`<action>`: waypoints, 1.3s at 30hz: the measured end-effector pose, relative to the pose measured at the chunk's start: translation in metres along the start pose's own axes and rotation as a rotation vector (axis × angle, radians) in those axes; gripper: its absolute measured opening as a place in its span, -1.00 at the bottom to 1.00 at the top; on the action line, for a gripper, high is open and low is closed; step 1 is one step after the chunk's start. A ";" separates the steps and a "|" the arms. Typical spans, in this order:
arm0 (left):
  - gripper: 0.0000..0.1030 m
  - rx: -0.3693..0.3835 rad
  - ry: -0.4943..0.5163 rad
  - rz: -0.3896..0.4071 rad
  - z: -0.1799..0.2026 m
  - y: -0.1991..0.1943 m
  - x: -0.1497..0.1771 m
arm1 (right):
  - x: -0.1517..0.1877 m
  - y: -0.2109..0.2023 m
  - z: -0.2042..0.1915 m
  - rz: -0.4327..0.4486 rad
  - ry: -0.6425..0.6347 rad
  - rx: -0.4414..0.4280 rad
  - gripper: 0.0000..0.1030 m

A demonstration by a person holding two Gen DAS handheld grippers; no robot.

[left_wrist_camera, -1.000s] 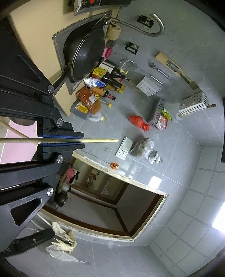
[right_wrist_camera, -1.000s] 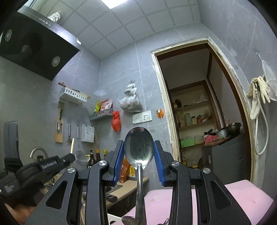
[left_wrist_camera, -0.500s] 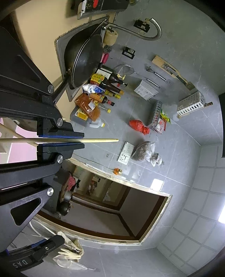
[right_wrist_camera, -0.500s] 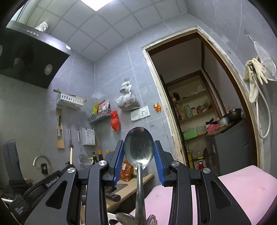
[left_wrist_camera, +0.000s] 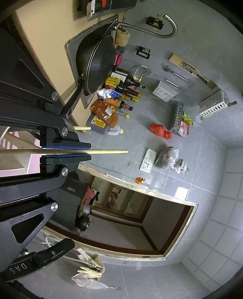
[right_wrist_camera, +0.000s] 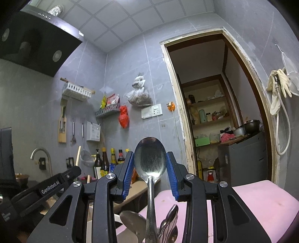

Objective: Organize utensils
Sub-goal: 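Drop the chopstick into the basket with the left tool while the right tool drops the spoon in, then move both open tools back down toward the remaining utensils on the cloth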

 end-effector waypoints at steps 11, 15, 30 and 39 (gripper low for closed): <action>-0.92 0.046 0.010 -0.035 0.004 -0.002 -0.001 | -0.007 -0.003 0.005 0.011 0.027 0.004 -0.13; -0.76 0.075 0.032 -0.047 0.012 -0.003 -0.001 | -0.015 -0.003 0.011 0.022 0.055 0.032 -0.04; 0.02 0.103 0.131 -0.225 0.042 -0.018 -0.017 | -0.064 -0.009 0.038 -0.172 0.004 0.037 0.84; 0.72 0.138 0.211 -0.261 0.073 -0.058 -0.015 | -0.090 -0.059 0.056 -0.247 -0.077 -0.010 1.00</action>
Point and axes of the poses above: each gripper's, at about its wrist camera, not at the fingertips, and y roughly the way its jaws point, z to its right, x to its underside, the point moved 2 cm from there along y, roughly the way its jaws point, and after that the axes turned 14 degrees about z, right-handed, at the moved point
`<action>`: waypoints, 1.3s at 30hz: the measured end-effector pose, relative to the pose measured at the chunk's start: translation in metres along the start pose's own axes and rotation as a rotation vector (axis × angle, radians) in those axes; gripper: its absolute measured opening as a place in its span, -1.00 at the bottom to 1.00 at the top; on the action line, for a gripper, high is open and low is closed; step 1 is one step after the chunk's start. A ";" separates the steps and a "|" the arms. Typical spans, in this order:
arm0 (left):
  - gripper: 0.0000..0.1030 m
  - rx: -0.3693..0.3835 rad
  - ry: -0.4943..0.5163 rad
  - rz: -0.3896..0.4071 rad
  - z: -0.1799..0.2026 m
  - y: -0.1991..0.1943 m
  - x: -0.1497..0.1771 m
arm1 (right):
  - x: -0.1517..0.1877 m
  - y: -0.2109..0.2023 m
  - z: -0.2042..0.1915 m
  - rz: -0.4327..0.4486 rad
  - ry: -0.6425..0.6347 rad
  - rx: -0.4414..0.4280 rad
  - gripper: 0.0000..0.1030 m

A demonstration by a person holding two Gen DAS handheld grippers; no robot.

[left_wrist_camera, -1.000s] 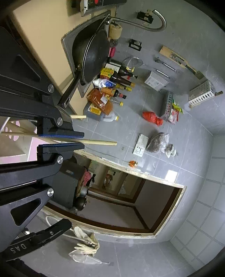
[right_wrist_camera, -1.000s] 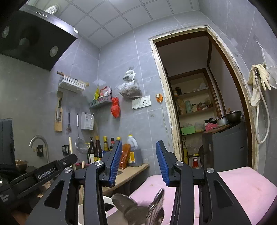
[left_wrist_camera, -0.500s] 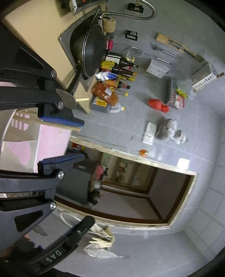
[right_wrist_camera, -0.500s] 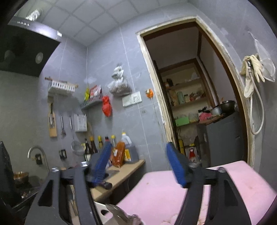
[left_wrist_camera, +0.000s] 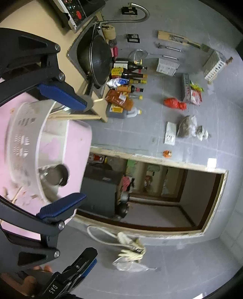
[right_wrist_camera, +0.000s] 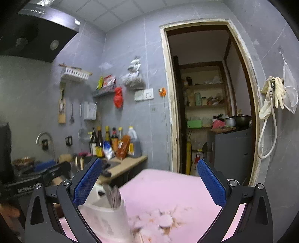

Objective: Organize utensils
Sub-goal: 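Move both open tools back down toward the remaining utensils on the cloth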

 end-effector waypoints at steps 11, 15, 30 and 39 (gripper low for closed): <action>0.73 0.084 0.048 -0.184 0.042 -0.012 0.051 | 0.021 -0.056 0.044 -0.157 -0.090 0.067 1.00; 0.73 0.137 0.042 -0.286 0.058 -0.008 0.069 | 0.037 -0.072 0.061 -0.264 -0.105 0.077 1.00; 0.72 0.197 0.034 -0.615 0.106 0.027 0.135 | 0.110 -0.106 0.077 -0.630 -0.075 -0.064 0.33; 0.40 0.227 -0.063 -0.807 0.119 0.049 0.165 | 0.134 -0.106 0.071 -0.765 0.018 -0.187 -0.28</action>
Point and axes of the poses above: each gripper's, at about its wrist camera, not at the fingertips, and y roughly the way its jaws point, z to its right, x to its underside, the point moved 2 cm from there along y, roughly the way its jaws point, and after that the axes turned 14 degrees about z, right-handed, at the moved point
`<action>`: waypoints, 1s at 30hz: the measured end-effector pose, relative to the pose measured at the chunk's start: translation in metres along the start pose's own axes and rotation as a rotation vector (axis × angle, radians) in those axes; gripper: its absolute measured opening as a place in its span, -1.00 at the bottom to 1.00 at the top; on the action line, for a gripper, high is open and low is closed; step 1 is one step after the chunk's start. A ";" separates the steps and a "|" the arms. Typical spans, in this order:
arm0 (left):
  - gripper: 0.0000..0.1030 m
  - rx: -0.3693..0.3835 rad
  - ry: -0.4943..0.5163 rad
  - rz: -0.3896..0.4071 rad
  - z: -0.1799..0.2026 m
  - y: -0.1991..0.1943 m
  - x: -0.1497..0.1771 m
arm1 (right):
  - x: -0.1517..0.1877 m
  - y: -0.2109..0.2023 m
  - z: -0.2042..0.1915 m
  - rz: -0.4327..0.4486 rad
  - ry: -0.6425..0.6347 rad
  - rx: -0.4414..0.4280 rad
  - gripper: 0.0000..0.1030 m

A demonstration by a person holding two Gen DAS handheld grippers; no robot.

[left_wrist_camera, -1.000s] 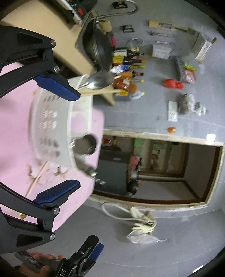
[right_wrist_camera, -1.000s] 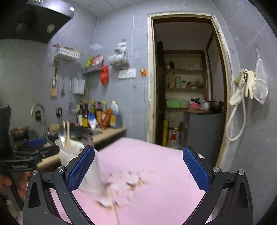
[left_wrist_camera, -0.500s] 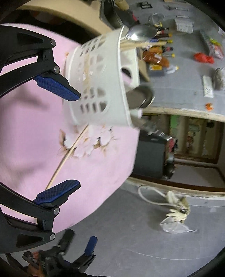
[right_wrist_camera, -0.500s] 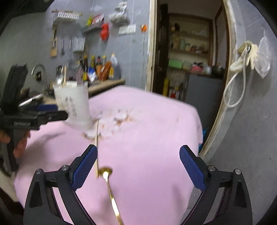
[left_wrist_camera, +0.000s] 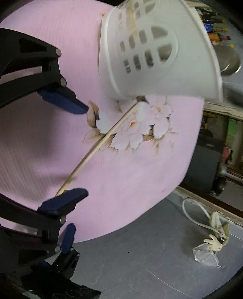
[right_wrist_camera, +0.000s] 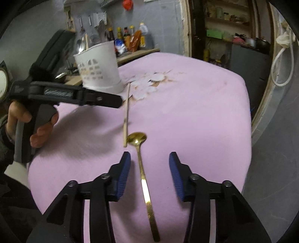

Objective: Organize utensils
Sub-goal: 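Move both open tools back down toward the remaining utensils on the cloth, then grasp the last wooden chopstick with the left tool while the right tool grasps the gold spoon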

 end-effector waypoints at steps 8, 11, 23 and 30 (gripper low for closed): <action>-0.15 -0.022 -0.022 -0.055 0.006 0.016 -0.005 | 0.004 0.001 -0.004 -0.032 -0.040 0.004 -0.40; -0.47 -0.030 -0.031 -0.065 0.004 0.016 -0.007 | 0.005 0.001 -0.004 -0.035 -0.050 0.016 -0.52; -0.78 -0.006 -0.050 -0.091 -0.010 0.004 -0.002 | -0.003 0.016 0.007 -0.014 0.007 0.070 -0.85; -0.85 0.062 -0.082 -0.140 -0.027 -0.024 0.012 | -0.007 0.021 0.008 -0.007 0.047 0.051 -0.88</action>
Point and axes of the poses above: each gripper's, at about its wrist camera, not at the fingertips, and y roughly the way its jaws point, z to its right, x to its underside, the point moved 2 cm from there along y, roughly the way its jaws point, and after that the axes turned 14 degrees about z, right-handed, at the moved point
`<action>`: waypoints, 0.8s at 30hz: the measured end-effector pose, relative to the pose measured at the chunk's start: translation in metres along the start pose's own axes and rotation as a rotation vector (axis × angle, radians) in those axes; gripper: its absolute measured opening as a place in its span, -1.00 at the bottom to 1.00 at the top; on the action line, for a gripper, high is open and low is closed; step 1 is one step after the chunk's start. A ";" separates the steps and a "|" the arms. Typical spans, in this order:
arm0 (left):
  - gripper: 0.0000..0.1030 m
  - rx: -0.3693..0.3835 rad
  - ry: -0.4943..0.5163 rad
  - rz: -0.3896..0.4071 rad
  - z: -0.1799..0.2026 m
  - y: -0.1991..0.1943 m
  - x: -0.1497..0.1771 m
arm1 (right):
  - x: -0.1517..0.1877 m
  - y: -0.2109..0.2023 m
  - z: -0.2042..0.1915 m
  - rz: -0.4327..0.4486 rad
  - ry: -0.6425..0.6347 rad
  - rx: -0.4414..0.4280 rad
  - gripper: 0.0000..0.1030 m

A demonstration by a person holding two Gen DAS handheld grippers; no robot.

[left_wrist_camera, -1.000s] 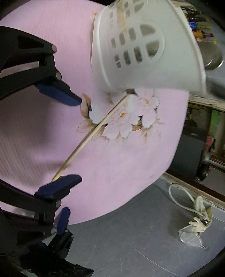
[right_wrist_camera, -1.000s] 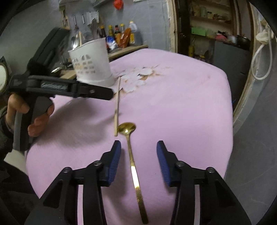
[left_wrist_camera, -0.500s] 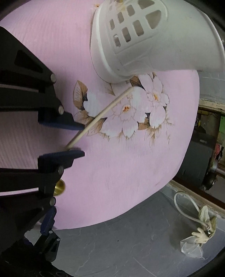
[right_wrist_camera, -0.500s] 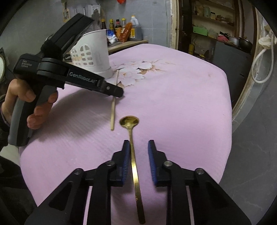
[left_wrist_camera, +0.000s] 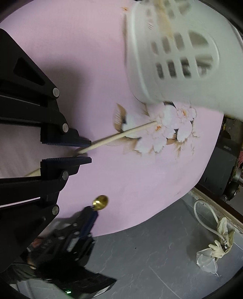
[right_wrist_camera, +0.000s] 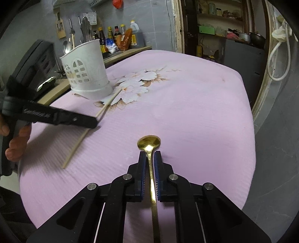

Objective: Organize utensils
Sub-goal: 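Grasp the last wooden chopstick with the left tool while the right tool grasps the gold spoon, then lift the chopstick with the left tool while the right tool lifts the gold spoon toward the basket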

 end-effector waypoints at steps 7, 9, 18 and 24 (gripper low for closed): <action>-0.96 0.025 0.008 -0.007 -0.008 -0.031 0.017 | 0.000 0.002 -0.009 -0.019 0.010 -0.042 -0.90; -0.96 0.022 0.014 -0.006 -0.010 -0.037 0.023 | -0.001 0.004 -0.012 -0.028 0.030 -0.065 -0.90; -0.95 -0.037 -0.004 0.059 -0.026 -0.071 0.044 | -0.009 0.024 -0.049 -0.061 0.022 -0.177 -0.90; -0.95 -0.093 -0.011 0.111 -0.046 -0.092 0.056 | -0.010 0.030 -0.068 -0.071 -0.033 -0.216 -0.86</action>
Point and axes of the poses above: each gripper's, at about its wrist camera, not at the fingertips, and y roughly the way its jaws point, z to its right, x to its underside, the point moved 2 cm from there along y, roughly the way its jaws point, and after that the axes turned 14 degrees about z, right-handed, at the moved point
